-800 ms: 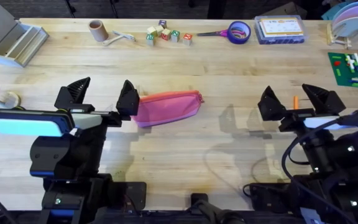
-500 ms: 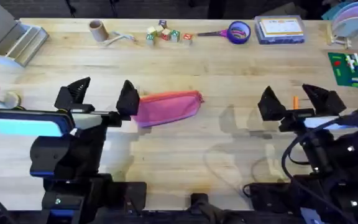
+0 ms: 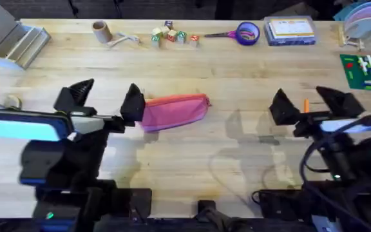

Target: Unzip the bag, pick up the pens from the table one at a time and place them inside, then zip the bag closed.

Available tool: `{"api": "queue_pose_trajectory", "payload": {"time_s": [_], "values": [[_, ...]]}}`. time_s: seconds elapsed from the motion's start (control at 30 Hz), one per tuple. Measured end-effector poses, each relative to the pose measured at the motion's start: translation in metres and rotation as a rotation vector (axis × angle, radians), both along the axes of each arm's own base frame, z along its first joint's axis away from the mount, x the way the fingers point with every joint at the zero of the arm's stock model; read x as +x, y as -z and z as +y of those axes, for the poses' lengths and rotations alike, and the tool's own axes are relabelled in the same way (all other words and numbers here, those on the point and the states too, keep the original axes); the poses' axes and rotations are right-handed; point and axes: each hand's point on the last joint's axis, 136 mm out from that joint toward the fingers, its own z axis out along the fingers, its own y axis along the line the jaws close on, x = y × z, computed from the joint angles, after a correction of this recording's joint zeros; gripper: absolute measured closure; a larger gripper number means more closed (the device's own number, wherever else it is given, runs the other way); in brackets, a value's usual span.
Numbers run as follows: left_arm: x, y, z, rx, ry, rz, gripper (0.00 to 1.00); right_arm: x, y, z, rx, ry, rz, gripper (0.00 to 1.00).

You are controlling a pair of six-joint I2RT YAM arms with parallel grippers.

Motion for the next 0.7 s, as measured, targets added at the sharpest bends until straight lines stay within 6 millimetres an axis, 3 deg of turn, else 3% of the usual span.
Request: {"api": "queue_pose_trajectory", "payload": {"time_s": [0.37, 0.4, 0.7], "values": [[-0.020, -0.084, -0.002, 0.029, 0.011, 0.046, 0.008, -0.006, -0.100, 0.001, -0.001, -0.004, 0.077, 0.005], [-0.018, -0.101, -0.002, 0.030, 0.012, 0.086, 0.008, -0.004, -0.122, 0.001, 0.000, -0.007, 0.135, 0.004], [-0.006, -0.144, -0.003, 0.091, 0.030, 0.184, 0.008, 0.008, -0.156, 0.011, 0.016, -0.063, 0.278, 0.004]]}}
